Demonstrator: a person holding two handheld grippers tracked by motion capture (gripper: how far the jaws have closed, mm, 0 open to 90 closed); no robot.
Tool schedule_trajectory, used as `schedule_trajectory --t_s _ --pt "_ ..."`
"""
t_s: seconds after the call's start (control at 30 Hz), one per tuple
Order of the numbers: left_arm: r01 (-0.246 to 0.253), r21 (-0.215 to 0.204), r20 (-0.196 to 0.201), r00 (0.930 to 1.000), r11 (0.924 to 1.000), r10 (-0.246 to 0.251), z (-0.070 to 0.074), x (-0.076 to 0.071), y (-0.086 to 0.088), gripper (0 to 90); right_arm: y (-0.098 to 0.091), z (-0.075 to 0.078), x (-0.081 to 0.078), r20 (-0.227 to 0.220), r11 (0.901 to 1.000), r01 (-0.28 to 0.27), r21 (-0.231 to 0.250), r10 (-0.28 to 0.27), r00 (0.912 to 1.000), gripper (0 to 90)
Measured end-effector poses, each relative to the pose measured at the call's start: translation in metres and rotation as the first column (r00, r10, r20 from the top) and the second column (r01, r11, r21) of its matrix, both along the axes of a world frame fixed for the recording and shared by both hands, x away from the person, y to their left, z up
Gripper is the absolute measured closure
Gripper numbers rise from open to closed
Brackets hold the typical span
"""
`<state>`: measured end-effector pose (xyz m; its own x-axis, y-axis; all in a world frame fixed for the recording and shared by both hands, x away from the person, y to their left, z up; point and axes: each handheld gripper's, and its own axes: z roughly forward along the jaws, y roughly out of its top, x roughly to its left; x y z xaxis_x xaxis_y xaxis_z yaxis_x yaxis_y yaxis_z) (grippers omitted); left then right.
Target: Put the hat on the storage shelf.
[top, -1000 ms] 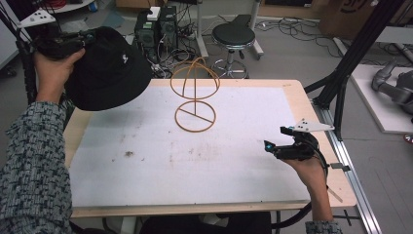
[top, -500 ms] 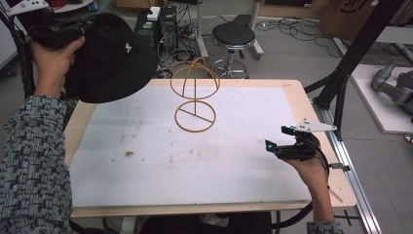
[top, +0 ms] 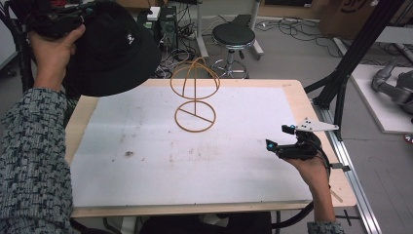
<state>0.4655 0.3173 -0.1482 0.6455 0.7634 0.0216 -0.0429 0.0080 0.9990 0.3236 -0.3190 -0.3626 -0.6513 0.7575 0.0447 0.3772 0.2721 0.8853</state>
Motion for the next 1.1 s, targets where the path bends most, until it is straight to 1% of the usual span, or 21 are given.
schedule_trajectory --t_s 0.07,0.17,0.3,0.37,0.5,0.6,0.73,0.83,0.97,1.03,1.1 --pt "0.015 -0.007 0.006 0.9999 0.9999 -0.015 0.003 0.0 -0.005 85.1 0.0 0.001 0.0 0.005 1.0 -0.002 0.0 0.002 1.0 12.3" --pt "0.038 -0.029 0.024 0.999 0.9988 -0.037 0.006 -0.001 -0.012 85.1 -0.001 0.002 -0.002 0.004 1.0 -0.002 0.007 0.002 1.0 12.3" --pt "0.054 -0.039 0.021 0.9984 0.9978 -0.053 0.009 0.001 -0.022 85.1 -0.002 0.005 -0.003 0.018 1.0 -0.003 0.008 0.003 0.9998 12.3" --pt "0.062 -0.036 0.018 0.998 0.9974 -0.061 0.01 0.002 -0.028 85.1 -0.003 0.006 -0.004 0.021 0.9999 -0.003 0.011 0.003 0.9998 12.3" --pt "0.086 -0.042 0.018 0.9962 0.9954 -0.085 0.011 0.006 -0.041 85.1 -0.003 0.008 -0.005 0.022 0.9999 -0.001 0.014 0.0 0.9998 12.3" --pt "0.1 -0.045 0.015 0.995 0.994 -0.099 0.011 0.008 -0.051 85.1 -0.003 0.008 -0.005 0.025 0.9999 -0.006 0.012 0.006 0.9997 12.3" --pt "0.116 -0.059 0.007 0.9933 0.9915 -0.116 0.008 0.013 -0.063 85.2 -0.003 0.009 -0.005 0.026 0.9999 -0.007 0.009 0.007 0.9996 12.3" --pt "0.128 -0.064 0.003 0.9918 0.9897 -0.128 0.006 0.016 -0.072 85.2 -0.003 0.009 -0.006 0.024 0.9998 -0.009 0.016 0.009 0.9997 12.3" --pt "0.151 -0.069 0.0 0.9885 0.9862 -0.151 0.004 0.019 -0.083 85.1 -0.003 0.009 -0.006 0.028 0.9998 -0.014 0.011 0.014 0.9995 12.3" --pt "0.16 -0.072 -0.002 0.987 0.9845 -0.16 0.003 0.02 -0.09 85.2 -0.002 0.008 -0.006 0.021 0.9998 -0.012 0.014 0.012 0.9997 12.3" --pt "0.176 -0.079 -0.004 0.9843 0.9813 -0.176 0.002 0.022 -0.096 85.2 -0.002 0.008 -0.005 0.026 0.9998 -0.017 0.012 0.017 0.9995 12.3"
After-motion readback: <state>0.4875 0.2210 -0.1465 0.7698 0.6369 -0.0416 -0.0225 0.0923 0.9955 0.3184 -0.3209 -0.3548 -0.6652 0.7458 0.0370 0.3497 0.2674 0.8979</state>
